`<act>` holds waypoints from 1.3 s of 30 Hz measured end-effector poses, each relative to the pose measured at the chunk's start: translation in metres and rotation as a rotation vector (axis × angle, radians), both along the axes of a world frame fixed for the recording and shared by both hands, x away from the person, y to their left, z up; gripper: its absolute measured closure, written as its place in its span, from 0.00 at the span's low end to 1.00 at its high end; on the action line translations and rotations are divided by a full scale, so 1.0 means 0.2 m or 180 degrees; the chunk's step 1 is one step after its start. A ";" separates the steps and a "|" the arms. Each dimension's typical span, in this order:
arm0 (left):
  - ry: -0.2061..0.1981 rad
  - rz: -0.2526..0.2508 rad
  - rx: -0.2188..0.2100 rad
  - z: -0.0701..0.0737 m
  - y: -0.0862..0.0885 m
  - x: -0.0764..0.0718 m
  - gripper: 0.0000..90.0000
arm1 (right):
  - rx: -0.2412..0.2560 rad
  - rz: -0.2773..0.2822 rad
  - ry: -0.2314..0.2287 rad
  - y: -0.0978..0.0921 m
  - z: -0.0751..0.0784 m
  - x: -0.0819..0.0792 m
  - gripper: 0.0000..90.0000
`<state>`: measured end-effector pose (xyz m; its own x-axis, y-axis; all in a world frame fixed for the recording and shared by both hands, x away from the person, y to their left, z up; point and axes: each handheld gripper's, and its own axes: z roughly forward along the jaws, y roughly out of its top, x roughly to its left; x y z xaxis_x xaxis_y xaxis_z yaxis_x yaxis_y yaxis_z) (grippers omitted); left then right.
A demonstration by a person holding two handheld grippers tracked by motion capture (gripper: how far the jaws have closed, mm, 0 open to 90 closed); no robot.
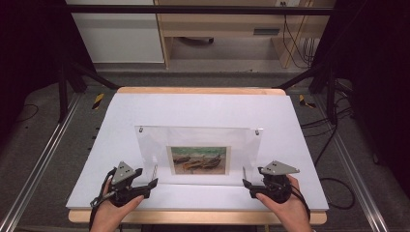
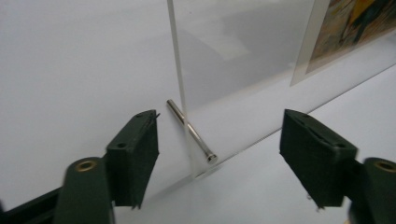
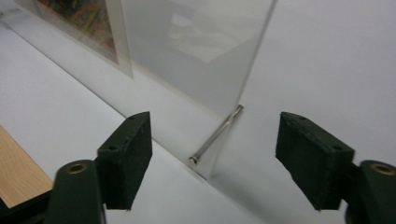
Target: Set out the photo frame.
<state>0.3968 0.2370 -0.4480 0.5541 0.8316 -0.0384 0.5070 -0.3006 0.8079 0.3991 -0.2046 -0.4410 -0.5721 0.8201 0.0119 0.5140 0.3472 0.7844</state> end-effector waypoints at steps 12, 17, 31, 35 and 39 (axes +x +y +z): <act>-0.0429 0.0041 0.0009 0.07 0.13 -0.03 0.10 | -0.0065 -0.0291 -0.0226 -0.16 0.05 -0.03 0.15; -0.0580 0.0229 -0.0090 0.09 0.20 -0.03 0.09 | -0.0114 -0.0499 -0.0495 -0.19 0.09 -0.04 0.16; -0.0662 0.0475 -0.0042 0.08 0.31 0.01 0.09 | 0.0090 -0.0904 -0.0521 -0.30 0.09 0.04 0.17; -0.0651 0.0547 -0.0046 0.07 0.34 0.02 0.10 | 0.0070 -0.1031 -0.0598 -0.32 0.08 0.08 0.17; -0.0612 0.0585 -0.0033 0.05 0.36 0.05 0.10 | 0.0057 -0.1085 -0.0557 -0.33 0.05 0.13 0.17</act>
<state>0.4060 0.3095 -0.4375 0.3918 0.9190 0.0442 0.3890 -0.2090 0.8972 0.4247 -0.2716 -0.4310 -0.2613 0.9642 -0.0458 0.4553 0.1650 0.8749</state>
